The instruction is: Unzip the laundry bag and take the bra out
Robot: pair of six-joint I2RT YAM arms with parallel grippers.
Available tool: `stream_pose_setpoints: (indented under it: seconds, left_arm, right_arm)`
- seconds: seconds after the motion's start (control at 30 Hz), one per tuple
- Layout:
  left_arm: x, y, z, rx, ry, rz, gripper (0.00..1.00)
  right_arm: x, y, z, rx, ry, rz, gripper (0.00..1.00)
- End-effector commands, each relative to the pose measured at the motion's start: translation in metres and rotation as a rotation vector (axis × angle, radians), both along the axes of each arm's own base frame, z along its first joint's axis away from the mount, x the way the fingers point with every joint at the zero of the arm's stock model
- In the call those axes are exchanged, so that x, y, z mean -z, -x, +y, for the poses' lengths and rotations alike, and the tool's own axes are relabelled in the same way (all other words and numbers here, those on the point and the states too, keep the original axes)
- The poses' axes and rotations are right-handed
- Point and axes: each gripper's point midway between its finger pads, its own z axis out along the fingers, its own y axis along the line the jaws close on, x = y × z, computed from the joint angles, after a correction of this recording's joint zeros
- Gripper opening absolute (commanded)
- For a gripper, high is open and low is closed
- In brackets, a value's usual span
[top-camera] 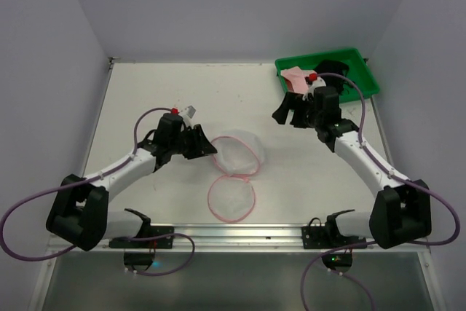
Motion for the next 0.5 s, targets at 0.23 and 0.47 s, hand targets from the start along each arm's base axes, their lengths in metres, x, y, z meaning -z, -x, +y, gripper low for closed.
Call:
stream_pose_setpoints:
  seconds: [0.23, 0.47]
  left_arm:
    - [-0.053, -0.007, 0.016, -0.034, -0.006, -0.147, 0.84]
    - [-0.073, -0.017, 0.041, -0.071, -0.062, -0.2, 0.96]
  right_arm:
    - [-0.022, -0.085, -0.054, 0.293, -0.099, -0.101, 0.86]
    - [0.001, -0.16, -0.078, 0.356, -0.14, -0.028, 0.86]
